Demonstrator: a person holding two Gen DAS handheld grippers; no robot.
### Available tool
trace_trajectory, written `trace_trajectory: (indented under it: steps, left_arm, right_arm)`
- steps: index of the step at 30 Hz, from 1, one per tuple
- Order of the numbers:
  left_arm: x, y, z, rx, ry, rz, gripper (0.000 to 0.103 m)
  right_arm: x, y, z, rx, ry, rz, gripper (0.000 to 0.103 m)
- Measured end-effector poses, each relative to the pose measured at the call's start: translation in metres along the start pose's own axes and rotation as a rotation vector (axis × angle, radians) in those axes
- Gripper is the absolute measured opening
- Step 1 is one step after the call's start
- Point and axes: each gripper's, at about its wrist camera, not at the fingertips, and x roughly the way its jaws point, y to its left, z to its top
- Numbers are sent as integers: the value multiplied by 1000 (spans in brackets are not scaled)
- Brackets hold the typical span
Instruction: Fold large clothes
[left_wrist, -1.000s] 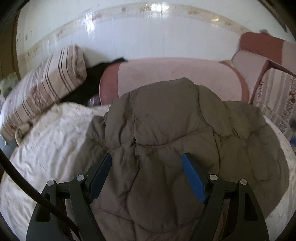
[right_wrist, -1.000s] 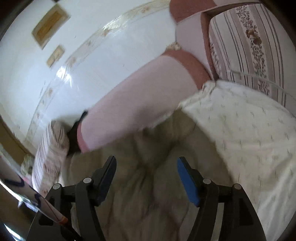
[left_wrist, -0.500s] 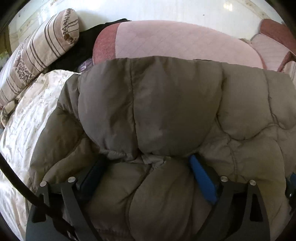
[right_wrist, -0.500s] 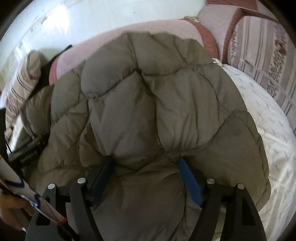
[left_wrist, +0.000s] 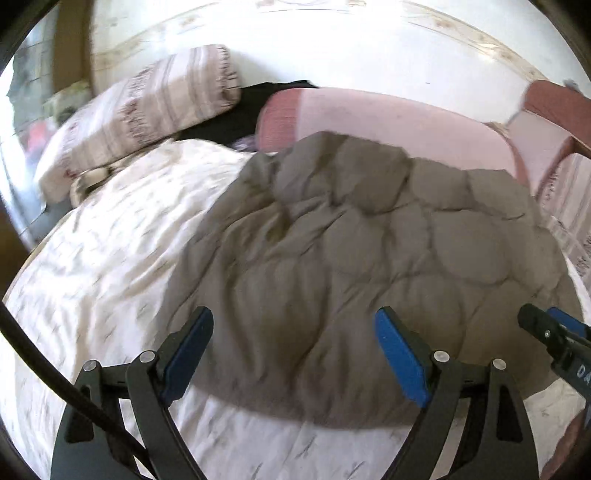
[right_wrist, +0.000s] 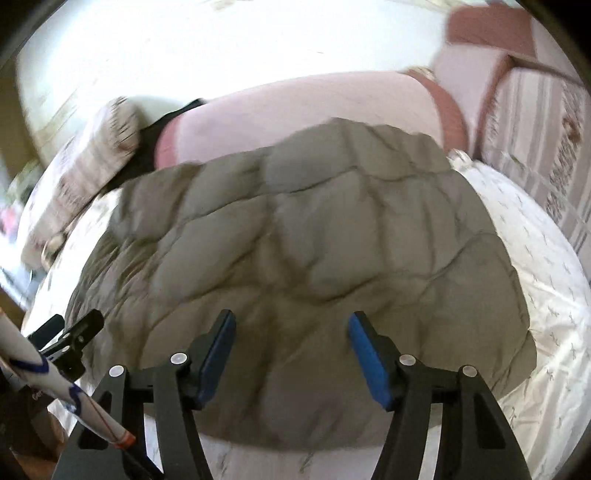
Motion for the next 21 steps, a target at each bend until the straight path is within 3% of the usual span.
trace_trajectory:
  steps: [5, 14, 21]
  left_arm:
    - [19, -5, -21, -17, 42, 3, 89]
    - [43, -9, -16, 21, 31, 5, 90]
    - [48, -8, -7, 23, 29, 1, 90]
  right_arm:
    - [14, 15, -15, -83, 26, -30, 69]
    - [51, 16, -15, -110, 84, -58, 75]
    - [32, 11, -4, -85, 46, -42, 72]
